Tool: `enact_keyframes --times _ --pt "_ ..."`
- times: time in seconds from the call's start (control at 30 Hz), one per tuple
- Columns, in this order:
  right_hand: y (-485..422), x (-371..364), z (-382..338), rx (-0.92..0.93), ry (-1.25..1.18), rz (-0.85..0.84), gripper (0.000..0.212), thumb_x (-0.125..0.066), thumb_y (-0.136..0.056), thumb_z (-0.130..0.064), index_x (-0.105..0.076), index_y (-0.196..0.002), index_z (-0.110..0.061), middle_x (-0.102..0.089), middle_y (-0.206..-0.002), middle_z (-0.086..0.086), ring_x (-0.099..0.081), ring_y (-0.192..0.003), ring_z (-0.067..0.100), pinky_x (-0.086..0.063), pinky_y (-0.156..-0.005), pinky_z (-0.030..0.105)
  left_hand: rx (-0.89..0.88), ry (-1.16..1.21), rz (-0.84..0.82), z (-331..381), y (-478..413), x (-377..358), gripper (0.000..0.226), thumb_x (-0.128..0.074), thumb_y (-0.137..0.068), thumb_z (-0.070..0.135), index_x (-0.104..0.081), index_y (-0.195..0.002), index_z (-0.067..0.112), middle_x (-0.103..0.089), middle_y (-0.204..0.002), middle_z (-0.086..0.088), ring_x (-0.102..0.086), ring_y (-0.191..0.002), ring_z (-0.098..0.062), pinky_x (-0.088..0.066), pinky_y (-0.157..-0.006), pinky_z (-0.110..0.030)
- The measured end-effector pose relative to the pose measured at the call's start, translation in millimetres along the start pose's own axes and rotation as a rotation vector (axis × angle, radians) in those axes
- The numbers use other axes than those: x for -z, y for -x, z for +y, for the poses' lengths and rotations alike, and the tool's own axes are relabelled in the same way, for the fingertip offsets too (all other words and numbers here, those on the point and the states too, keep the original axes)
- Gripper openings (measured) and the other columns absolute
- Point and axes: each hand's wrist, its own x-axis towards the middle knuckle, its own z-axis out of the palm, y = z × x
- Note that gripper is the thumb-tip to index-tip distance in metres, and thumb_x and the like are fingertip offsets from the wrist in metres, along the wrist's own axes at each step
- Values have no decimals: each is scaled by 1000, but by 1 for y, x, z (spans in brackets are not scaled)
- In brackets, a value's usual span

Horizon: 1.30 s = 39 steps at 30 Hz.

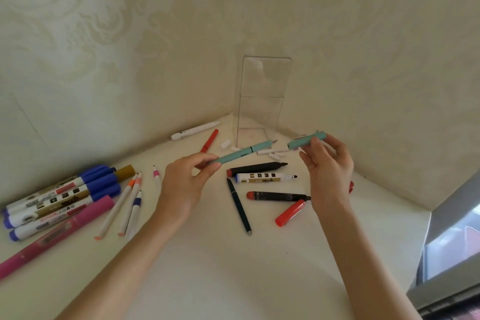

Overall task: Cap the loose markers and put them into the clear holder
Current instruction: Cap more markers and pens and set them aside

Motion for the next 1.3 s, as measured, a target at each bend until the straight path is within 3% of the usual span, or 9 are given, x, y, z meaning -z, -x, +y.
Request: enact_keyframes --times 0.23,0.43,0.6,0.73,0.87,1.17,1.3 --pt "-1 3 -1 -173 -295 -40 31 -55 -92 -8 -50 -122 -2 -65 -113 17 -70 -87 17 -56 -68 21 25 112 -27 6 17 5 25 -66 -80 24 -70 -104 21 -66 -89 18 -56 -84 14 -35 -70 3" --pt "2 0 0 -204 -269 -114 32 -57 -90 -7 -52 -121 1 -69 -97 12 -69 -79 15 -57 -68 21 56 127 -44 3 20 2 29 -64 -80 27 -68 -108 22 -68 -95 14 -56 -87 11 -38 -70 0" --pt "2 1 -1 -120 -134 -131 30 -51 -93 -6 -53 -123 -5 -65 -104 12 -66 -89 19 -54 -76 27 70 163 -17 1 20 6 26 -63 -81 27 -69 -105 22 -70 -92 12 -59 -88 2 -46 -76 -23" --pt "10 -1 -2 -27 207 -342 29 -47 -95 -8 -62 -118 -18 -62 -87 2 -54 -73 12 -44 -68 25 30 179 -1 1 19 11 18 -61 -84 22 -66 -102 23 -67 -86 17 -59 -83 5 -47 -72 -8" --pt "15 -5 -2 -30 278 -394 11 -59 -88 -9 -58 -99 -7 -68 -78 10 -47 -55 12 -39 -56 27 37 196 16 0 19 15 17 -62 -84 19 -65 -100 24 -67 -86 15 -59 -80 5 -46 -73 -9" --pt "16 -4 -3 35 251 -436 11 -64 -83 -7 -65 -87 -17 -67 -80 -6 -50 -64 6 -42 -64 24 29 190 24 0 19 18 25 -63 -83 19 -67 -108 16 -66 -89 15 -58 -84 9 -42 -73 -2" --pt "16 -2 -5 56 268 -489 25 -57 -87 -1 -70 -84 -22 -61 -82 1 -45 -67 10 -40 -67 26 -68 100 11 0 17 24 24 -62 -82 19 -68 -105 15 -63 -84 20 -55 -79 10 -39 -71 -2"
